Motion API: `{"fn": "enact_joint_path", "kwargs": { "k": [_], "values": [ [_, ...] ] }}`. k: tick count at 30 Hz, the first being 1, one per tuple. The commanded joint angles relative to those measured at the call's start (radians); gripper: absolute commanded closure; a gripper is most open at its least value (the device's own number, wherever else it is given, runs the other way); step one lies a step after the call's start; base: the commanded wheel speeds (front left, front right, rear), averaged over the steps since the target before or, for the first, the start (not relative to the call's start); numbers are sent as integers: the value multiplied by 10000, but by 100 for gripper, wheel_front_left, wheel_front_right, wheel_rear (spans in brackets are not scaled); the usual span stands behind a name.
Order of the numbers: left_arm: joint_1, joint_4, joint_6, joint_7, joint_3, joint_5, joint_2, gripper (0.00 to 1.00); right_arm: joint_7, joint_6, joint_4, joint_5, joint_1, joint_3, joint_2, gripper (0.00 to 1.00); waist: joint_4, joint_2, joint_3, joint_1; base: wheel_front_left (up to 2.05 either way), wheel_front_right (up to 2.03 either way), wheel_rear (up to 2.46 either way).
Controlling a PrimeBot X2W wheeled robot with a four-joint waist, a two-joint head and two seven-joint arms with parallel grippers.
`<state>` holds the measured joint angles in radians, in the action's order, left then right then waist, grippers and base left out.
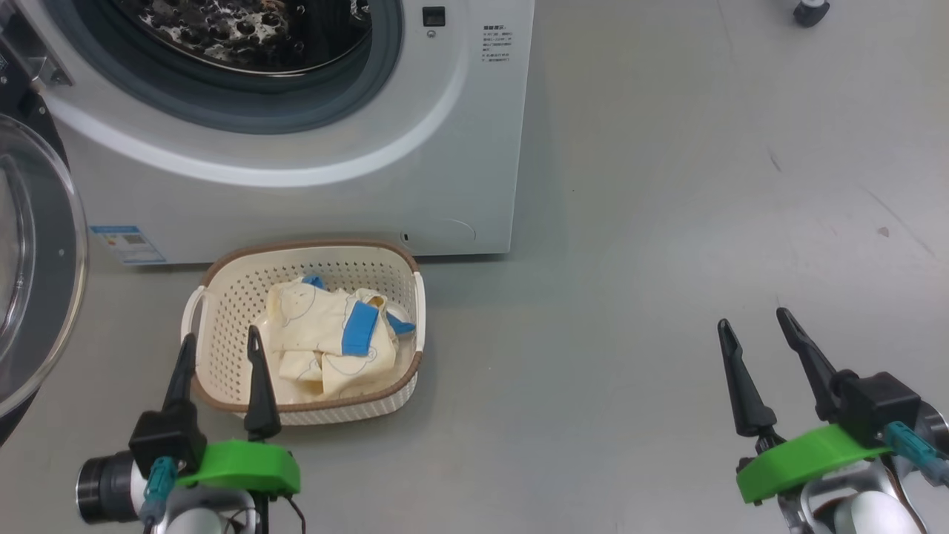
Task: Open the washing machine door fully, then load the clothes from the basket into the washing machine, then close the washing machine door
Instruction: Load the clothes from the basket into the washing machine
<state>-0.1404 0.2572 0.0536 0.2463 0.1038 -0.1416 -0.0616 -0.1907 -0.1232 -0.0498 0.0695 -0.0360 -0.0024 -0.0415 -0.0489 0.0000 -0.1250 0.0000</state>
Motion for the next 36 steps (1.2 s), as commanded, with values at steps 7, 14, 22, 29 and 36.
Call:
{"fn": "enact_joint_path", "kwargs": {
  "k": [7,14,22,29,36],
  "values": [
    [-449,-564,71,125,-173,14,-199,0,-196,-75,250,86,407,229,-87,0,-29,0,-95,0,104,-104,0],
    [-519,-566,197,130,-129,35,-223,0,-242,-75,208,114,460,214,-87,0,-32,0,-171,0,186,-185,-2],
    [-600,-528,319,136,-82,39,-238,0,-274,-75,147,116,505,232,-87,0,-19,0,-205,0,119,-118,-1],
    [-633,-436,338,142,-36,-1,-281,0,-288,-75,102,106,520,226,-87,0,-2,0,-183,0,17,-17,0],
    [-592,-318,341,146,55,-33,-288,0,-283,-75,106,67,486,209,-87,0,42,0,-116,0,0,0,0]
  ]
}}
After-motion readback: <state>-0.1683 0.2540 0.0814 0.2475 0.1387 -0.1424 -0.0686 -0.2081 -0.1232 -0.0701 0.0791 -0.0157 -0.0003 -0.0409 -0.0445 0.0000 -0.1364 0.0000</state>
